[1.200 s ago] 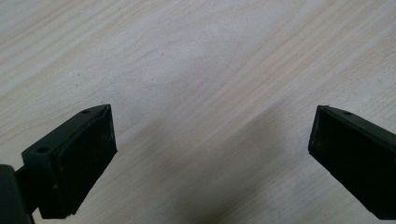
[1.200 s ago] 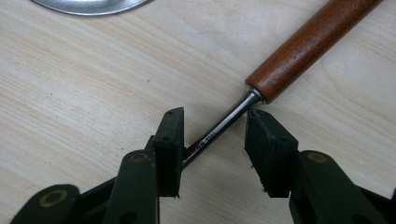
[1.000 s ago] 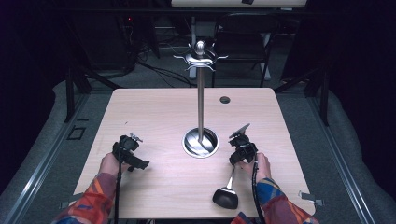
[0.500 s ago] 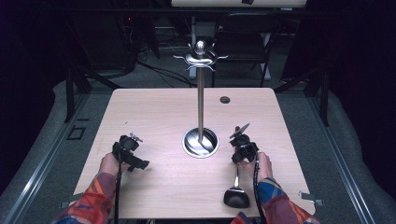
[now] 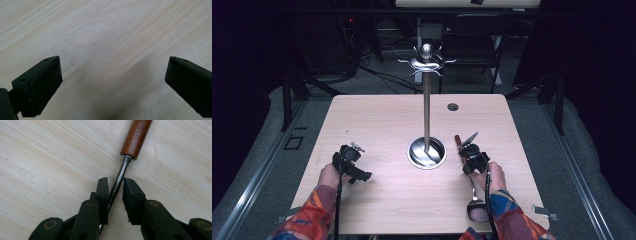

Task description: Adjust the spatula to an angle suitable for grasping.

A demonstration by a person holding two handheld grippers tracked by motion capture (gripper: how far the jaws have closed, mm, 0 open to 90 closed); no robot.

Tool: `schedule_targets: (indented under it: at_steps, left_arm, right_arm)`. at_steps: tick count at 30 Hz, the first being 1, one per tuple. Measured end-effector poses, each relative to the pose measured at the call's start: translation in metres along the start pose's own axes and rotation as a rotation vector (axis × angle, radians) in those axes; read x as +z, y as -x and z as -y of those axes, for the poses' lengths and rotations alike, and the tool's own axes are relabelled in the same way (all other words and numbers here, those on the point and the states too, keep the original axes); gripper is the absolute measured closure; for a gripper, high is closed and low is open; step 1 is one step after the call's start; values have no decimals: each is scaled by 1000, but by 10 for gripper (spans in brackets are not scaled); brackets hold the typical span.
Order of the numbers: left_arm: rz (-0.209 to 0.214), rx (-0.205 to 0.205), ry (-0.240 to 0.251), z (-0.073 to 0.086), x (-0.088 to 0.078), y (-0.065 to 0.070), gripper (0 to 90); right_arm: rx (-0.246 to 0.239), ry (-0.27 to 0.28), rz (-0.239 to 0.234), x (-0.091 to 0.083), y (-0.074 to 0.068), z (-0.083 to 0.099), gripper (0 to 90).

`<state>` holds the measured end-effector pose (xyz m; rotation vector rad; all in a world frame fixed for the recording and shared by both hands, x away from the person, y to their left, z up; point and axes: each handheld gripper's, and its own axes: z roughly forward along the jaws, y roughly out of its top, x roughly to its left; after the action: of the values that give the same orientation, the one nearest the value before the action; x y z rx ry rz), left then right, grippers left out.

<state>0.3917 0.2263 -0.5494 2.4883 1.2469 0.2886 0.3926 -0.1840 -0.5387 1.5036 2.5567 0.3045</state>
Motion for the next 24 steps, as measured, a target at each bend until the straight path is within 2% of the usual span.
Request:
schedule_targets:
  at_steps: [8, 15, 16, 17, 18, 19, 21, 22, 24]
  left_arm:
    - [0, 0, 7, 0, 0, 0, 7]
    - [1, -1, 9, 1, 0, 0, 7]
    - [1, -1, 8, 1, 0, 0, 7]
    - [1, -1, 8, 1, 0, 0, 7]
    - [1, -2, 8, 1, 0, 0, 7]
    - [1, -2, 9, 1, 0, 0, 7]
    - [1, -2, 8, 1, 0, -1, 7]
    - [1, -2, 8, 1, 0, 0, 7]
    - [3, -1, 7, 0, 0, 0, 7]
  right_arm:
    - [-19, -13, 18, -1, 2, 1, 773]
    - [-84, -53, 31, -7, 10, 6, 808]
    - [-74, -42, 23, -7, 11, 7, 819]
    - [-49, -3, 13, -6, 12, 11, 831]
    - [-81, -33, 18, -10, 15, 11, 847]
    - [-83, -23, 17, -12, 17, 13, 872]
    - [-98, -52, 4, -15, 21, 14, 863]
    - [-88, -31, -13, -13, 22, 16, 845]
    - [-101, -60, -6, -12, 22, 18, 813]
